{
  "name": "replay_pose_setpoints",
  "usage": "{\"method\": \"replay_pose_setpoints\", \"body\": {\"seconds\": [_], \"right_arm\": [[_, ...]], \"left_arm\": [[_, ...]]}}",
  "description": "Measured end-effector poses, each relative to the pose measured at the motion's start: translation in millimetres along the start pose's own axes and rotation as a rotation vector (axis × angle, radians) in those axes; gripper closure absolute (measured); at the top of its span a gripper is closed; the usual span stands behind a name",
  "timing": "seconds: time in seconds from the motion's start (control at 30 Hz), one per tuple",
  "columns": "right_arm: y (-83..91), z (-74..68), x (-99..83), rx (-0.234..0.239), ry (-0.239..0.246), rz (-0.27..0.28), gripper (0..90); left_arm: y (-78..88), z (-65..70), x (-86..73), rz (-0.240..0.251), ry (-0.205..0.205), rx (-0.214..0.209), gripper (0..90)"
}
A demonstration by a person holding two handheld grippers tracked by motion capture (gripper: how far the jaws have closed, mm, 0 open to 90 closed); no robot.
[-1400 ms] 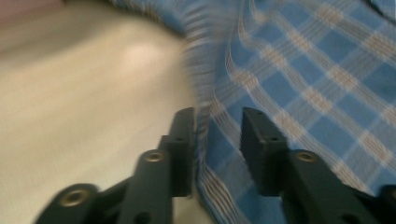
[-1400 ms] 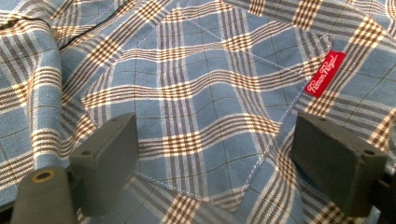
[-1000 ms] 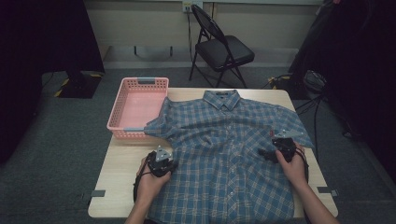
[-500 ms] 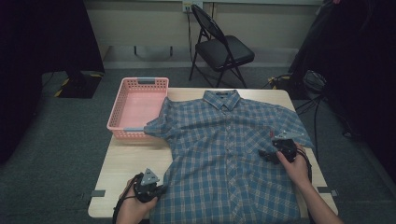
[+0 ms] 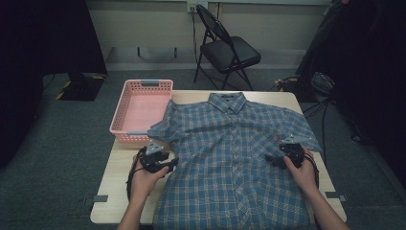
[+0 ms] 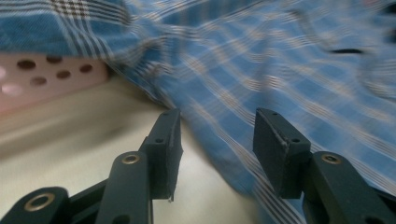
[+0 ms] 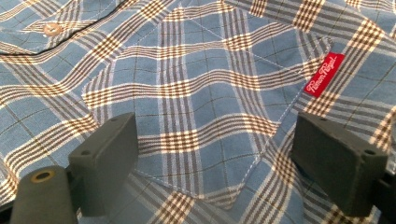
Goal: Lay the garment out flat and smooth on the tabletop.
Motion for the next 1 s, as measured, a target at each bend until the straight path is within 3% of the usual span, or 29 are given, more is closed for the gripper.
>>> {"method": "replay_pose_setpoints", "body": {"seconds": [0.03, 0.07, 0.1, 0.17, 0.23, 0.4, 0.57, 0.7, 0.77, 0.8, 0.87, 0.93, 0.97, 1.0], "right_arm": [[-0.1, 0.0, 0.1, 0.0, 0.001, 0.0, 13.9], [-0.1, 0.0, 0.1, 0.0, 0.001, 0.0, 13.9], [-0.1, 0.0, 0.1, 0.0, 0.001, 0.0, 13.9], [-0.1, 0.0, 0.1, 0.001, 0.001, 0.0, 13.9], [-0.2, 0.0, 0.1, 0.001, 0.001, 0.0, 13.9], [-0.3, 0.0, 0.3, 0.001, 0.002, -0.001, 13.9], [-0.4, 0.0, 0.3, 0.0, 0.002, 0.0, 13.9], [-0.3, -0.5, 0.2, 0.005, 0.007, -0.002, 13.9], [-0.4, -0.9, 0.2, 0.009, 0.01, -0.002, 13.7], [-0.4, -1.0, 0.2, 0.01, 0.01, -0.002, 13.7], [-0.5, -1.1, 0.2, 0.01, 0.01, -0.001, 13.7], [-0.3, -1.1, 0.1, 0.01, 0.011, -0.001, 13.7], [-0.2, -1.1, 0.0, 0.01, 0.011, -0.001, 13.7], [0.0, -1.2, -0.3, 0.01, 0.01, -0.002, 13.7]], "left_arm": [[-8.2, -0.7, -1.5, -0.029, -0.009, 0.012, 54.1], [-8.2, -0.7, -1.5, -0.029, -0.009, 0.012, 54.8], [-21.7, 0.7, -3.7, -0.055, -0.024, 0.028, 54.9], [-29.5, 2.6, -9.1, -0.095, -0.06, 0.047, 55.7], [-31.4, 3.3, -8.5, -0.079, -0.069, 0.064, 54.7], [-29.4, 12.4, -7.1, -0.117, -0.087, 0.025, 83.8], [-27.7, 4.2, -5.3, -0.157, -0.11, 0.029, 88.5], [-18.2, -25.6, -1.2, -0.133, -0.073, 0.064, 88.7], [-15.4, -34.4, 2.9, -0.09, -0.035, 0.056, 88.4], [-14.5, -35.8, 3.7, -0.076, -0.033, 0.056, 88.0], [-14.1, -34.9, 4.1, -0.057, -0.076, 0.069, 82.0], [-11.0, -28.1, 4.7, -0.011, -0.05, 0.062, 61.2], [-7.4, -22.5, 2.7, -0.008, -0.047, 0.041, 55.4], [-3.7, -16.7, -1.1, -0.016, -0.045, 0.03, 55.0]]}}
Point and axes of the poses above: each handheld gripper's, and its own axes: y roughly backward along the jaws, x roughly out of its top, z roughly to its right, the point moved 9 cm from there along -y, roughly forward along the jaws, and after that the axes turned 9 degrees about -y, right-handed, at the moved point
